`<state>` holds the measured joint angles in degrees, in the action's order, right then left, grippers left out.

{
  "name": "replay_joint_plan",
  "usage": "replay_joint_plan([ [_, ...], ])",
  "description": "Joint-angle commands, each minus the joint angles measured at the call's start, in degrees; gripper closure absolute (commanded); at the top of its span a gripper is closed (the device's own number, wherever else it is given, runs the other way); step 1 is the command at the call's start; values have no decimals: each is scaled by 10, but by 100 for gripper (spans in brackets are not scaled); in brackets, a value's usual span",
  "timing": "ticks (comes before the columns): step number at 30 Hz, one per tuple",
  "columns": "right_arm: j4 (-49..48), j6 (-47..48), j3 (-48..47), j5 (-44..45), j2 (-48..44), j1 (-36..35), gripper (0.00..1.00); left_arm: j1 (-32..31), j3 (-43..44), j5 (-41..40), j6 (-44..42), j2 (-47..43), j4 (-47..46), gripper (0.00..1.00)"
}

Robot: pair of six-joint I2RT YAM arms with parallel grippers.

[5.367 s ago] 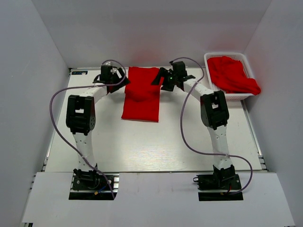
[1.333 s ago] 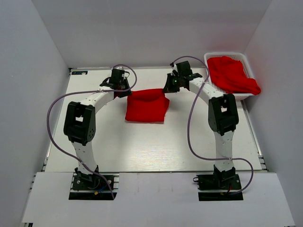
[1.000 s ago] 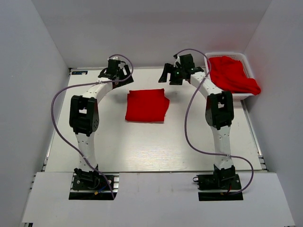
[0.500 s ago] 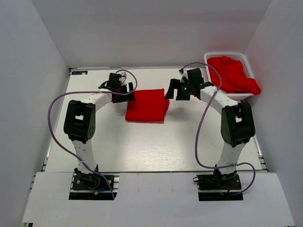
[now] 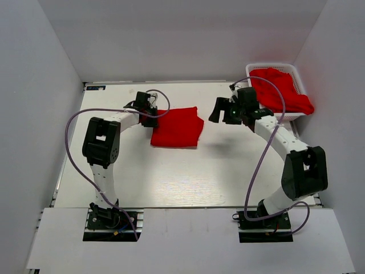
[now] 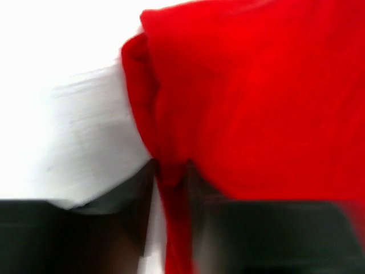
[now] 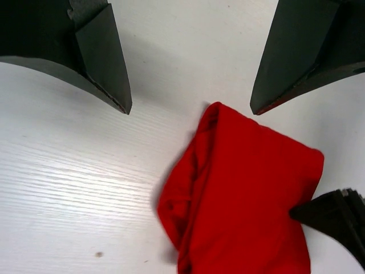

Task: Fold and stack the t-shirts
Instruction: Put the neatly folded tshirt into the corner of the board with the left arm

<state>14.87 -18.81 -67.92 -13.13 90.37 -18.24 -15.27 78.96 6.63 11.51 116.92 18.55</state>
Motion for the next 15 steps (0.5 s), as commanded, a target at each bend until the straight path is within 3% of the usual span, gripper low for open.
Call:
replay_joint_plan([
  [1,3,-5,9,66,-37,11,10,-11,3,-33,-32,26,37,71],
  [3,9,-36,13,108,-61,15,10,-11,-2,-57,-37,26,37,95],
  [4,16,-44,23,162,-68,21,10,-11,4,-70,-37,31,42,100],
  [8,17,-63,41,205,-99,32,10,8,32,-114,-32,9,50,100],
  [9,18,-62,45,207,-108,36,10,9,41,-160,-37,9,50,100],
  [15,22,-55,56,222,-133,43,10,41,232,-317,-109,65,115,100],
])
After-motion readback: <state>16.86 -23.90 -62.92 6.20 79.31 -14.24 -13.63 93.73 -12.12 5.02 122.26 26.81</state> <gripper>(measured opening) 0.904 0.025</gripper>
